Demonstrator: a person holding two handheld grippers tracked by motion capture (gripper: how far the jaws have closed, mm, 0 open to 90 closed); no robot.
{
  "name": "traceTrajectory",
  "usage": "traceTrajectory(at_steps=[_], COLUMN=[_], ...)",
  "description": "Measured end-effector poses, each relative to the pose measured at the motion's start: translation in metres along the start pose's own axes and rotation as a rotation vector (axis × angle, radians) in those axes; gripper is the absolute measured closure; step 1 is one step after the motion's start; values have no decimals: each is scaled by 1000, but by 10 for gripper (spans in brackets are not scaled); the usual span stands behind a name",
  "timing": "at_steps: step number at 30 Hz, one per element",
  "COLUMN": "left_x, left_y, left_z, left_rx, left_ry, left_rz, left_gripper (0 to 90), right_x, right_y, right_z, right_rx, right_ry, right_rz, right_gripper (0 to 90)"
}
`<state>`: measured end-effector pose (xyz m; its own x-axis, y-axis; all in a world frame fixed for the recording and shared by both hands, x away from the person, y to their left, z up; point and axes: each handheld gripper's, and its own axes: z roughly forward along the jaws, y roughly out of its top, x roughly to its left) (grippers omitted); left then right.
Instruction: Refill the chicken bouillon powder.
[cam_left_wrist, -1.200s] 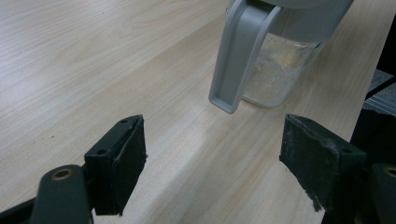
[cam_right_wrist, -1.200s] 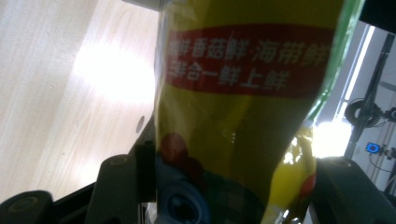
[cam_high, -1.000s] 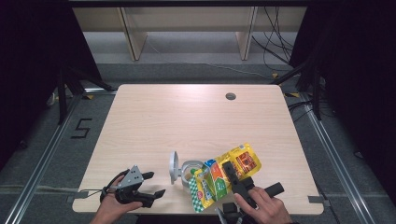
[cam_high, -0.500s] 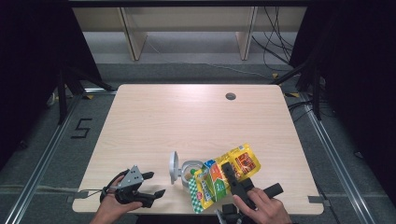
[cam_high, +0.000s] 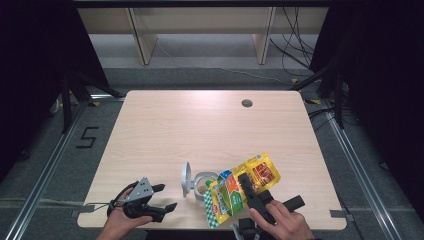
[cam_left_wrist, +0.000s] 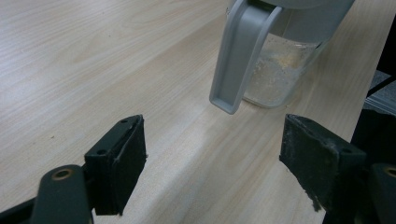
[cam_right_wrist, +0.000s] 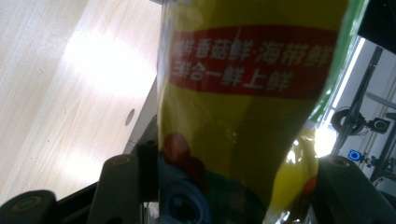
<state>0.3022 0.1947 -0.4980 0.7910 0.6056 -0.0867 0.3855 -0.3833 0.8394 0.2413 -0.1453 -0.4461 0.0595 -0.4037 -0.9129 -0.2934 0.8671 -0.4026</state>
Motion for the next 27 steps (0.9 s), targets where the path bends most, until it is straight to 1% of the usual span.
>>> traceTrajectory(at_steps=[2, 3, 4, 5, 6, 8, 9, 10, 11, 12, 13, 15, 16, 19, 21, 22, 23, 24, 25, 27], left_x=[0, 0, 0, 0, 0, 0, 0, 0, 0, 0, 0, 0, 0, 0, 0, 0, 0, 0, 0, 0], left_y=[0, 0, 0, 0, 0, 0, 0, 0, 0, 0, 0, 0, 0, 0, 0, 0, 0, 0, 0, 0], left_z=[0, 0, 0, -1, -1, -1, -1, -1, 0, 0, 0, 0, 0, 0, -1, 0, 0, 0, 0, 0], left_rx=[1, 5, 5, 11, 14, 2, 3, 11, 5, 4, 0, 4, 2, -2, 15, 0, 0, -1, 1, 4], left_ry=[-5, -2, -5, 0, 2, 1, 1, 2, -2, -2, 0, -2, -2, -2, 2, -4, -4, -3, 1, -3], left_rz=[2, 7, 7, 10, 11, 6, 6, 8, 8, 8, 2, 6, 3, -1, 9, 4, 3, 1, 2, 4], left_gripper=[221, 221, 220, 221, 220, 221, 220, 221, 220, 221, 221, 221, 221, 221, 221, 221, 221, 221, 221, 221], right_x=[0, 0, 0, 0, 0, 0, -1, 0, 1, 0, 0, 1, 1, 1, 0, 0, 2, 0, 0, -2], right_y=[0, 0, 0, 0, 0, -1, 0, 0, -1, 0, 0, 0, 0, -1, -2, -2, -2, -2, -2, -3], right_z=[0, 0, 0, 0, 0, 0, 0, -1, 0, 0, 0, 0, 0, 0, -1, -1, 0, 0, -1, -1], right_rx=[0, 5, -1, -10, -7, -6, -9, -4, -4, -13, -9, -8, -3, 0, -5, -8, -5, -6, 2, 1], right_ry=[4, 9, 13, 5, 7, 3, 0, 3, 9, 1, 9, 12, 9, 11, 8, 6, 15, 11, 22, 27], right_rz=[-1, 7, 2, -9, 4, 4, -6, 3, 19, 2, 10, 9, 16, 7, 0, -2, 9, 0, 10, 7], right_gripper=[482, 482, 482, 483, 483, 483, 483, 483, 483, 483, 483, 483, 483, 483, 483, 483, 483, 483, 483, 483])
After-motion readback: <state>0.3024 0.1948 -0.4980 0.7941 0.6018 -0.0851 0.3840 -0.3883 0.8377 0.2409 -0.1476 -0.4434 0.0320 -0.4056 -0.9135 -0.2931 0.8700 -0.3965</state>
